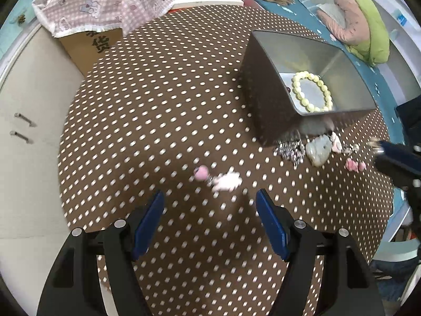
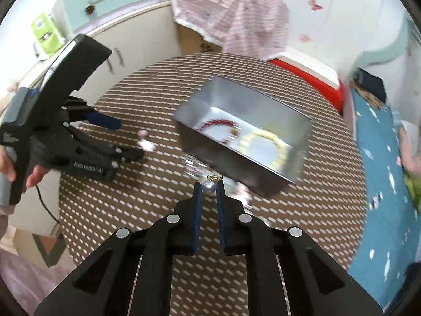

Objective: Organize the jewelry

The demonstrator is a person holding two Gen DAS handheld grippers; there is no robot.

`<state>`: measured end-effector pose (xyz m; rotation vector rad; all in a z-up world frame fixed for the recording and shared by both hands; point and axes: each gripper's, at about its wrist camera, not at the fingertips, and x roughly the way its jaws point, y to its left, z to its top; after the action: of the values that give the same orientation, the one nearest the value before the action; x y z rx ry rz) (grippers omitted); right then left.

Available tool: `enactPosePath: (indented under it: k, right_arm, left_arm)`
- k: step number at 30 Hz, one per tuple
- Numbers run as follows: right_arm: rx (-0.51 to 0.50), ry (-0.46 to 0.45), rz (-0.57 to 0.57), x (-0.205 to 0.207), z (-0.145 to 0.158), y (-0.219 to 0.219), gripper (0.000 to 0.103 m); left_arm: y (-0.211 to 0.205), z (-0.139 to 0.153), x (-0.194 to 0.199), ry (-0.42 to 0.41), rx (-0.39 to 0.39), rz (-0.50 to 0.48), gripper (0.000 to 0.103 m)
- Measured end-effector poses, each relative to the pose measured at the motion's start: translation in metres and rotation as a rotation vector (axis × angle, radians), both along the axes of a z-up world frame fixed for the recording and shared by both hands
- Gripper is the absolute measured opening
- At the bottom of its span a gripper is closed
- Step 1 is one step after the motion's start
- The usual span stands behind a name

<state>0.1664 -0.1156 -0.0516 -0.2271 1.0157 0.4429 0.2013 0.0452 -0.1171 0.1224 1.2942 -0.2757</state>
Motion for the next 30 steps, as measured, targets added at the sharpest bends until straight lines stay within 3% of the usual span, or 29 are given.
enactPosePath:
  k: [5, 6, 10, 19, 30]
  right_arm:
    - [-0.029, 0.005, -0.059, 0.003, 0.008, -0.036, 0.012]
    - [-0.034, 0.001, -0.063, 0.003, 0.009, -0.040, 0.012]
    - [-0.028, -0.017, -0.074, -0.001, 0.015, -0.050, 0.012]
    - [-0.012, -0.036, -0.048, -0.006, 0.024, -0.044, 0.012]
    - [0.051, -0.086, -0.059, -0.003, 0.051, -0.035, 0.012]
  left_arm:
    - [-0.008, -0.014, 0.017, 0.045, 0.011, 0.015, 0.067]
    - [-0.009, -0.013, 0.018, 0.046, 0.010, 0.017, 0.062]
    - [-0.013, -0.009, 0.024, 0.045, 0.036, 0.013, 0.025]
    - [-0.003, 0.009, 0.017, 0.009, 0.012, 0.013, 0.024]
    - [-0.005, 0.078, 0.000, -0.117, -0.021, -0.014, 0.025]
